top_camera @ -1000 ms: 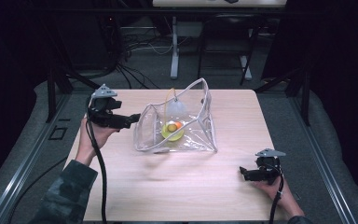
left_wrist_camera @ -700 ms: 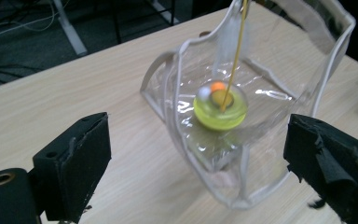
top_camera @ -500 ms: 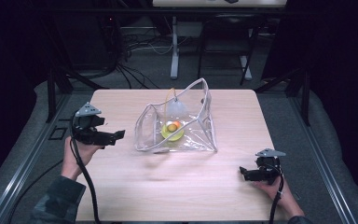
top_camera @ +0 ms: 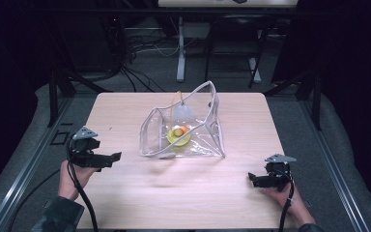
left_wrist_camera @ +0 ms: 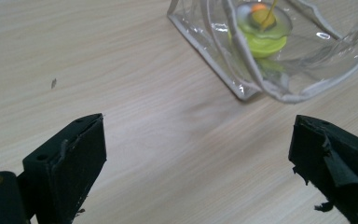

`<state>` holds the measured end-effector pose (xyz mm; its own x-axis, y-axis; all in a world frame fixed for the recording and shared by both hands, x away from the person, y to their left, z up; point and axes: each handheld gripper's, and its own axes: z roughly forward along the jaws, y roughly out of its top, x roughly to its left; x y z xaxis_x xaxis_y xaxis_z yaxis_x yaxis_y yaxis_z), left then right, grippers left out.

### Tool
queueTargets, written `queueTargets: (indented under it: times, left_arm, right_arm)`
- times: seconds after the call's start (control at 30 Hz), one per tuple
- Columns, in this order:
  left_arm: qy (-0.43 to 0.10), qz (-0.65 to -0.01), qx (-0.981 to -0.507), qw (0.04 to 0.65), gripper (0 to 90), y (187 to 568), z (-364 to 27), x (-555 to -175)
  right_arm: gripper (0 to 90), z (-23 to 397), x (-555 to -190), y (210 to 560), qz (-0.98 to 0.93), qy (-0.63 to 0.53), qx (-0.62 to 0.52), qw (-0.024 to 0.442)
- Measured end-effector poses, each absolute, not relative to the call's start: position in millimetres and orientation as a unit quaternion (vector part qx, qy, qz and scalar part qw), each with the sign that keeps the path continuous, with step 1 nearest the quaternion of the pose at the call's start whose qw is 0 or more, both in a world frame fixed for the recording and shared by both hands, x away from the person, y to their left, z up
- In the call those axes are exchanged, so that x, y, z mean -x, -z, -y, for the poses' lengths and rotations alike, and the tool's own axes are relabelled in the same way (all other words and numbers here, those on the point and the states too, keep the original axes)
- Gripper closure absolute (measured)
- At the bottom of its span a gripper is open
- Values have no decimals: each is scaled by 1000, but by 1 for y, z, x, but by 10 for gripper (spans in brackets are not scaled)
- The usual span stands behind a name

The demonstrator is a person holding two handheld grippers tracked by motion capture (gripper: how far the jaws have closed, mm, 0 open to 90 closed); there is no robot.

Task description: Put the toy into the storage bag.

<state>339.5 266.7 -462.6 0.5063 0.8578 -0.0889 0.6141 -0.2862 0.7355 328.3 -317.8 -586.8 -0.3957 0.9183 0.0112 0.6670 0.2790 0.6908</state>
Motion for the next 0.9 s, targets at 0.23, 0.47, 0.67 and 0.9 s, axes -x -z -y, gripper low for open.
queueTargets:
  times: [0.23,0.47,0.67,0.9]
  left_arm:
    - [-156,-483,-783,359,35,478,-272,-337]
    - [-154,-505,-773,351,34,501,-284,-339]
    - [-143,-519,-771,340,29,521,-293,-340]
    - [-121,-534,-769,330,1,541,-305,-345]
  right_arm:
    - [0,318,-328,587,-774,-314,-512,200]
    - [1,318,-328,587,-774,-314,-512,200]
    - [1,318,-328,587,-774,-314,-512,200]
    - [1,318,-328,587,-774,-314,-512,200]
